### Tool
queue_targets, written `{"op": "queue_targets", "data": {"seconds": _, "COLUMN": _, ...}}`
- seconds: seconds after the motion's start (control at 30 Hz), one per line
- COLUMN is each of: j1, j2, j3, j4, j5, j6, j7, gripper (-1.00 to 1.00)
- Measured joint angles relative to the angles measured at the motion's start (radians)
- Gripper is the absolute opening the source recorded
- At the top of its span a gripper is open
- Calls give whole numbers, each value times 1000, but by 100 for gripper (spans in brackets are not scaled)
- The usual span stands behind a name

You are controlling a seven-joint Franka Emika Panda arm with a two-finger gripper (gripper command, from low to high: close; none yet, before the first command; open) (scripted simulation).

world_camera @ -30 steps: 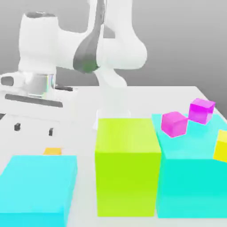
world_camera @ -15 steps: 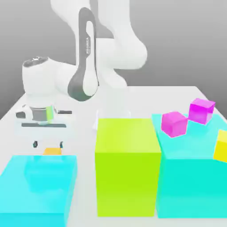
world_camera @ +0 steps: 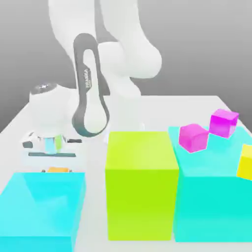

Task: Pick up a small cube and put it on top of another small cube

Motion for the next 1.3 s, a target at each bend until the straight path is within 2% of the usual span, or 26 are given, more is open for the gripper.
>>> {"op": "queue_targets", "data": {"seconds": 0.13, "j1": -8, "j2": 5, "j3": 8, "j4": 0, "j5": 5, "j6": 3, "j7": -5, "gripper": -100}}
{"op": "queue_targets", "data": {"seconds": 0.23, "j1": 46, "j2": -26, "j3": -48, "j4": -1, "j5": -22, "j6": -24, "j7": 22, "gripper": -100}}
{"op": "queue_targets", "data": {"seconds": 0.3, "j1": 96, "j2": -58, "j3": -108, "j4": -5, "j5": -69, "j6": -50, "j7": 62, "gripper": -100}}
{"op": "queue_targets", "data": {"seconds": 0.5, "j1": 171, "j2": -161, "j3": -242, "j4": -24, "j5": -292, "j6": -128, "j7": 229, "gripper": -100}}
{"op": "queue_targets", "data": {"seconds": 0.63, "j1": 146, "j2": -228, "j3": -253, "j4": -39, "j5": -416, "j6": -180, "j7": 313, "gripper": -100}}
{"op": "queue_targets", "data": {"seconds": 0.8, "j1": 124, "j2": -303, "j3": -260, "j4": -62, "j5": -501, "j6": -236, "j7": 364, "gripper": -100}}
{"op": "queue_targets", "data": {"seconds": 0.83, "j1": 145, "j2": -305, "j3": -252, "j4": -55, "j5": -489, "j6": -244, "j7": 336, "gripper": -100}}
{"op": "queue_targets", "data": {"seconds": 0.9, "j1": 209, "j2": -299, "j3": -218, "j4": -9, "j5": -464, "j6": -279, "j7": 274, "gripper": -100}}
{"op": "queue_targets", "data": {"seconds": 0.97, "j1": 255, "j2": -302, "j3": -187, "j4": 52, "j5": -492, "j6": -348, "j7": 280, "gripper": -100}}
{"op": "queue_targets", "data": {"seconds": 1.3, "j1": 410, "j2": -333, "j3": -30, "j4": 377, "j5": -783, "j6": -751, "j7": 458, "gripper": -100}}
